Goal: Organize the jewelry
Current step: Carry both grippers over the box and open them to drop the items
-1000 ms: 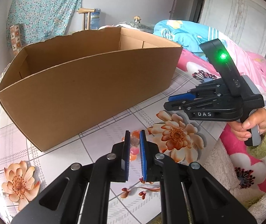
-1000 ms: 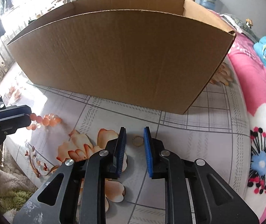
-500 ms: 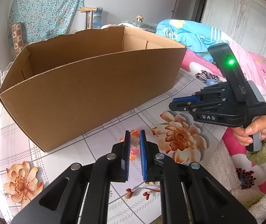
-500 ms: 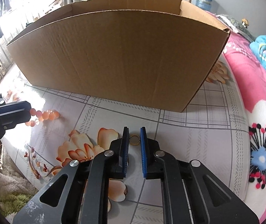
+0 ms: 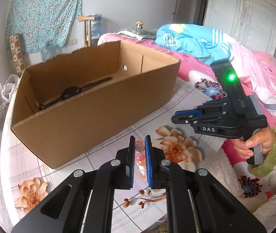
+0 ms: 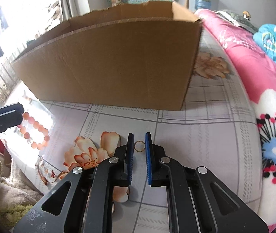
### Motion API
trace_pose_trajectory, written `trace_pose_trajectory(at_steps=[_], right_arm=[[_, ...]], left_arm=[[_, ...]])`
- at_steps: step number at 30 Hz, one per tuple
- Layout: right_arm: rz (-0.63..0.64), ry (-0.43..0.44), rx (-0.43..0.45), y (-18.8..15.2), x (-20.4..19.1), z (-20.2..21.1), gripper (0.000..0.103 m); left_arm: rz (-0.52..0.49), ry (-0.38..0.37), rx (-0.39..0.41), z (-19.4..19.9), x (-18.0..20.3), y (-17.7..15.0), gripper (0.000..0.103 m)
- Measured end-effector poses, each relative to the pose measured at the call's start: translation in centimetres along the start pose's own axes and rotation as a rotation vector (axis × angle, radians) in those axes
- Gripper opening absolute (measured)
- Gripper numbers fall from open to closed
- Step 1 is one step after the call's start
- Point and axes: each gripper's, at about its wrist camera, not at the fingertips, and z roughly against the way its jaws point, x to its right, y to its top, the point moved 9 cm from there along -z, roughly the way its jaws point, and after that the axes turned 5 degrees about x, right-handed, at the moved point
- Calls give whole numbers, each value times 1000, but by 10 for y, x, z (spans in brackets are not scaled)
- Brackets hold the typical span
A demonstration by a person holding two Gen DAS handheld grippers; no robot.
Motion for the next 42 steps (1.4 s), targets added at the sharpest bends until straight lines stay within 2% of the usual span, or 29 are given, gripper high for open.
trace_pose_trajectory(at_steps=[5, 8, 13, 16, 20, 24, 28, 30, 34, 35, 36, 37, 38, 42], right_arm=[[-39, 5, 60, 8, 7, 30, 9], [-56, 13, 124, 22, 8, 62, 9], [-68, 60, 256, 65, 11, 109, 9], [-69, 106, 311, 97, 8, 121, 9], [-69, 160, 312, 131, 4, 105, 9], [-90, 201, 220, 152, 5, 62, 9], [-107, 217, 150, 158, 3, 31, 10], [-105, 219, 139, 157, 2, 25, 10], [-100, 235, 129, 158, 0, 21, 10], [-98, 237, 126, 158, -1, 20, 10], [-97, 239, 122, 158, -1, 19, 10], [-96, 239, 119, 161, 0, 17, 10], [-96, 239, 111, 161, 0, 16, 10], [-97, 233, 56, 160, 1, 7, 10]], left_arm=[[20, -56, 34, 22, 3, 26, 9], [35, -95, 69, 40, 1, 51, 9], [60, -125, 140, 63, -16, 100, 9], [81, -116, 150, 59, -30, 120, 9], [138, -90, 74, 28, -55, 131, 9], [192, -57, -59, -21, -82, 125, 9], [235, -38, -194, -64, -103, 108, 9], [273, -46, -277, -84, -112, 98, 9], [310, -44, -381, -105, -122, 84, 9], [318, -41, -400, -107, -124, 82, 11], [328, -45, -409, -109, -125, 82, 19], [339, -45, -411, -109, -127, 83, 22], [353, -39, -404, -109, -129, 84, 29], [389, -46, -346, -98, -133, 90, 42]])
